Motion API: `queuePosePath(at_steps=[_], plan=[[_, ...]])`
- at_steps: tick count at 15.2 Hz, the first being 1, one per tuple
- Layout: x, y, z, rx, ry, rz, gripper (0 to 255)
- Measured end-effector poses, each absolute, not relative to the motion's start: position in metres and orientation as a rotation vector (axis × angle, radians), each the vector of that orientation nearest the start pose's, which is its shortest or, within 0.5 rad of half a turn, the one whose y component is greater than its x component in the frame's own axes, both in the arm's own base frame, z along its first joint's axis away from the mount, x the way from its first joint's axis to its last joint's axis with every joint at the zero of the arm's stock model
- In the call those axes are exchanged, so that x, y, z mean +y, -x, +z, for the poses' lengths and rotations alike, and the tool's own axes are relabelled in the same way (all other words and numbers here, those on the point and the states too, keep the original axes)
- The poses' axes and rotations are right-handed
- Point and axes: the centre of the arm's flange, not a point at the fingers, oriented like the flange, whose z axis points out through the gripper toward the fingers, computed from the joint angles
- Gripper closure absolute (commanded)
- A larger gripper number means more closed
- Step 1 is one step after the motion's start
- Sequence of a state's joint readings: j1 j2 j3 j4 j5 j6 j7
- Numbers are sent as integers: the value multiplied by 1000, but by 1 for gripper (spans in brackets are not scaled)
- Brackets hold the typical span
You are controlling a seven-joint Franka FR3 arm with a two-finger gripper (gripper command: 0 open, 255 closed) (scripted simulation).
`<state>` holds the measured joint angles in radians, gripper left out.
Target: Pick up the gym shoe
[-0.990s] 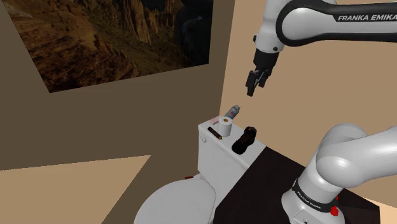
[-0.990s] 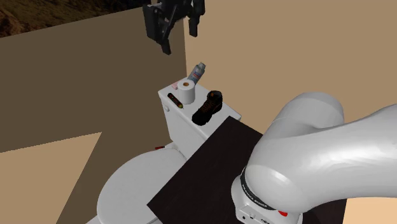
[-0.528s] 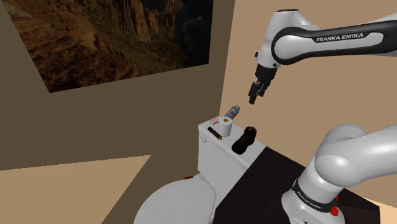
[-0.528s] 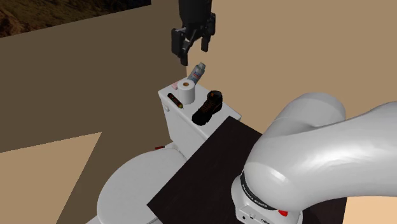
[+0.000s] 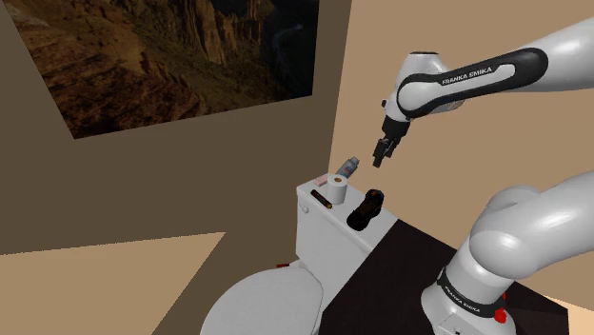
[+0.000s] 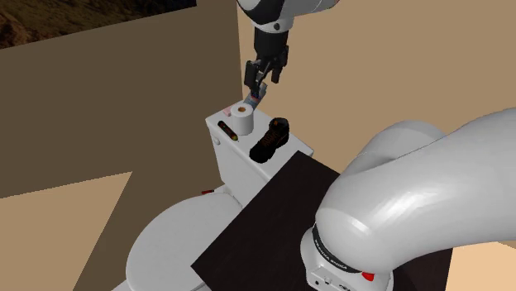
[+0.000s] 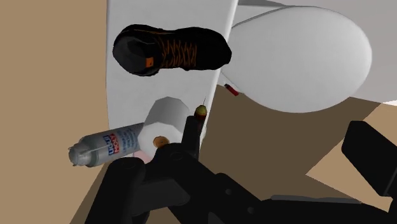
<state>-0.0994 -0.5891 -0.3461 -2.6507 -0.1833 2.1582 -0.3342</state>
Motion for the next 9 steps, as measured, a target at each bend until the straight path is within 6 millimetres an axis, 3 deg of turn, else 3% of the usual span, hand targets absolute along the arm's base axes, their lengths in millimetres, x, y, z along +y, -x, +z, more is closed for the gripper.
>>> queuePosePath(at_steps=[9], plan=[[-247,-353,329,-90,3065,-137,0]])
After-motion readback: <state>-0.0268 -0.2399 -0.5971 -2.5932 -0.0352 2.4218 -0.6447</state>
